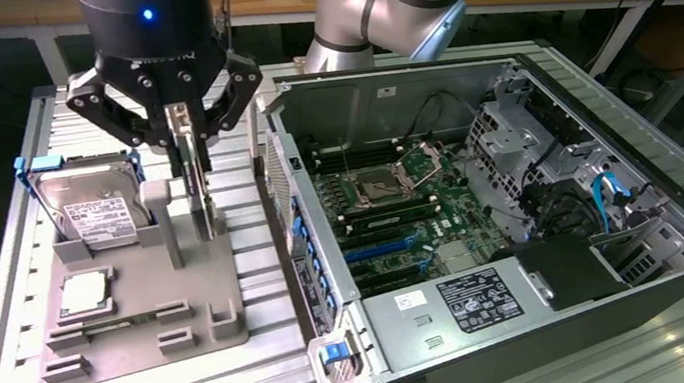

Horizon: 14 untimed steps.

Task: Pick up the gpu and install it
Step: 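Pick up the gpu and move the gpu toward the slot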

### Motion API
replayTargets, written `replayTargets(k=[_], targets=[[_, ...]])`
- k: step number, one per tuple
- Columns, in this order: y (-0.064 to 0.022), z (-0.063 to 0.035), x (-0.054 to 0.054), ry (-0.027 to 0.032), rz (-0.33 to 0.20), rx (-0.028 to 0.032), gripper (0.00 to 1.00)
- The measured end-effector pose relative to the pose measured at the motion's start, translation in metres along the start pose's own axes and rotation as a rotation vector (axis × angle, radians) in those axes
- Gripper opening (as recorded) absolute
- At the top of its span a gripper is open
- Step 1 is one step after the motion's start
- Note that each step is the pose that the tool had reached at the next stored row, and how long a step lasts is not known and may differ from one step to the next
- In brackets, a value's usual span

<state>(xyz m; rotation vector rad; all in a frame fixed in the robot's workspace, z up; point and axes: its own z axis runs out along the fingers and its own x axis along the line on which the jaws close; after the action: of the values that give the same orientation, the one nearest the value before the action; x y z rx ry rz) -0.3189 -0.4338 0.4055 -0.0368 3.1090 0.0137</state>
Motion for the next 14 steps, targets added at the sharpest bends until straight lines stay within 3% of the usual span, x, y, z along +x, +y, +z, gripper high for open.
replayTargets(k=[4, 14], targets=[[0.0000, -0.0082, -0.001, 0.0000, -0.001, 0.0000, 0.27], [-0.0004, -0.0093, -0.022, 0.0005, 0.000, 0.0005, 0.27]])
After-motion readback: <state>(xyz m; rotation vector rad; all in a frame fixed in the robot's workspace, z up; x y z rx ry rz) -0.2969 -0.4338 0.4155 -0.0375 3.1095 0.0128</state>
